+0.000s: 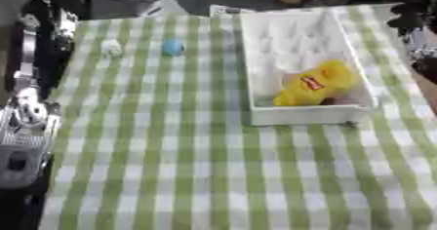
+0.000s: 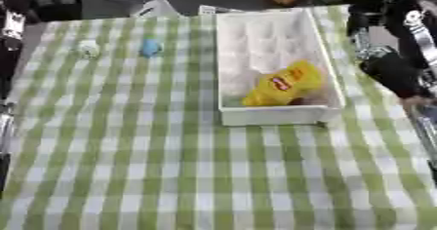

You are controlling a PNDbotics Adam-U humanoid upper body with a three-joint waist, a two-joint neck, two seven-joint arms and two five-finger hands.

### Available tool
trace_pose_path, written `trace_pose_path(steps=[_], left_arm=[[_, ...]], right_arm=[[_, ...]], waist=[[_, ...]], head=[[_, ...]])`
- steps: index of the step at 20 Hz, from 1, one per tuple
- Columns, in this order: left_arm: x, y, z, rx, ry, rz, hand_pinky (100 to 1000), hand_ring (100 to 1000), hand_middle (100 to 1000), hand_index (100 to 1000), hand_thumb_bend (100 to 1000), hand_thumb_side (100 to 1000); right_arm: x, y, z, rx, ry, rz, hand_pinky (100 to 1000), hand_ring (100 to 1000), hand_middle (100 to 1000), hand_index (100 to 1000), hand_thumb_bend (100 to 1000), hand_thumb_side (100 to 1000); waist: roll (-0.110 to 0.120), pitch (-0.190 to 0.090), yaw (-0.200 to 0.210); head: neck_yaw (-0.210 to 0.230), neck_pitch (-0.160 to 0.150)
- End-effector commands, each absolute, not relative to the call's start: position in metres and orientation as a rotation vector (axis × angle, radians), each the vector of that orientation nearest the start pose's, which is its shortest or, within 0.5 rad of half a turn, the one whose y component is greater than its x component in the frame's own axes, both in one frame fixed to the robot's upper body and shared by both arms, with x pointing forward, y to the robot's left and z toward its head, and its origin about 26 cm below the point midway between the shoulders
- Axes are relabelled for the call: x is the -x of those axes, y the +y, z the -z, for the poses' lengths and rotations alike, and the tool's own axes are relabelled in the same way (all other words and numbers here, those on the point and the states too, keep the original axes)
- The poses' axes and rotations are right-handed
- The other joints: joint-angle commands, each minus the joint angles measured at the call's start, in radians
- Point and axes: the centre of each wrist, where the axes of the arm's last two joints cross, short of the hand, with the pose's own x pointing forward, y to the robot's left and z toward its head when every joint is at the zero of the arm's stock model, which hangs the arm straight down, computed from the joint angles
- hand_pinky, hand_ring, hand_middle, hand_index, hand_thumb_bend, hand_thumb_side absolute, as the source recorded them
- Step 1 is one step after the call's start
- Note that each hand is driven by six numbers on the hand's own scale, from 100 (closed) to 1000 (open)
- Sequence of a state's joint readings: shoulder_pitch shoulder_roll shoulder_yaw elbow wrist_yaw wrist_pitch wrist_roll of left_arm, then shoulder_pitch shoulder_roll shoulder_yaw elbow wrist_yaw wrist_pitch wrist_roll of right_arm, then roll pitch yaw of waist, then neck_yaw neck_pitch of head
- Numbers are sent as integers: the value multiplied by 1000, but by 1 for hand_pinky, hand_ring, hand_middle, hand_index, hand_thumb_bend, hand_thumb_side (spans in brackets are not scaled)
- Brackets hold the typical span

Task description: Pick up objects on the table and place them in the box.

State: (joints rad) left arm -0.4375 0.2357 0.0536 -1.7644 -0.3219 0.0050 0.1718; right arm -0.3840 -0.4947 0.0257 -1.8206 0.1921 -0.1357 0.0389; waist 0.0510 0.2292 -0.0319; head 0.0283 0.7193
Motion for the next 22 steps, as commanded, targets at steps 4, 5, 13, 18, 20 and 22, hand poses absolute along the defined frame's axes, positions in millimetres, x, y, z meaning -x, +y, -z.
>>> trace_pose_path(steps=[4,5,13,18,20,22], left_arm=[[-347,258,-195,-595,-2228,238,762,797,720,791,417,881],[-347,258,-195,-596,-2228,238,762,797,720,790,417,881],[-347,259,-195,-597,-2226,237,762,797,720,791,418,880],[-347,259,-194,-599,-2225,236,762,797,719,790,420,879],[-347,259,-195,-602,-2226,237,762,796,719,790,428,873],[-347,260,-196,-613,-2223,243,762,797,721,791,443,864]], right_arm=[[-331,-291,-212,490,-2265,-737,740,795,784,948,160,541],[-331,-291,-212,489,-2265,-737,740,795,784,948,162,540],[-331,-291,-212,490,-2264,-736,740,795,784,948,162,540],[-331,-291,-212,490,-2264,-736,740,795,785,948,162,539],[-331,-291,-212,489,-2264,-736,739,795,785,948,163,539],[-331,-291,-212,489,-2264,-737,739,795,784,948,163,539]], waist=[[-2,-38,2],[-2,-38,3],[-1,-40,4],[-1,-42,4],[-2,-42,4],[-2,-42,4]], head=[[3,-12],[3,-12],[3,-16],[5,-18],[4,-18],[4,-19]])
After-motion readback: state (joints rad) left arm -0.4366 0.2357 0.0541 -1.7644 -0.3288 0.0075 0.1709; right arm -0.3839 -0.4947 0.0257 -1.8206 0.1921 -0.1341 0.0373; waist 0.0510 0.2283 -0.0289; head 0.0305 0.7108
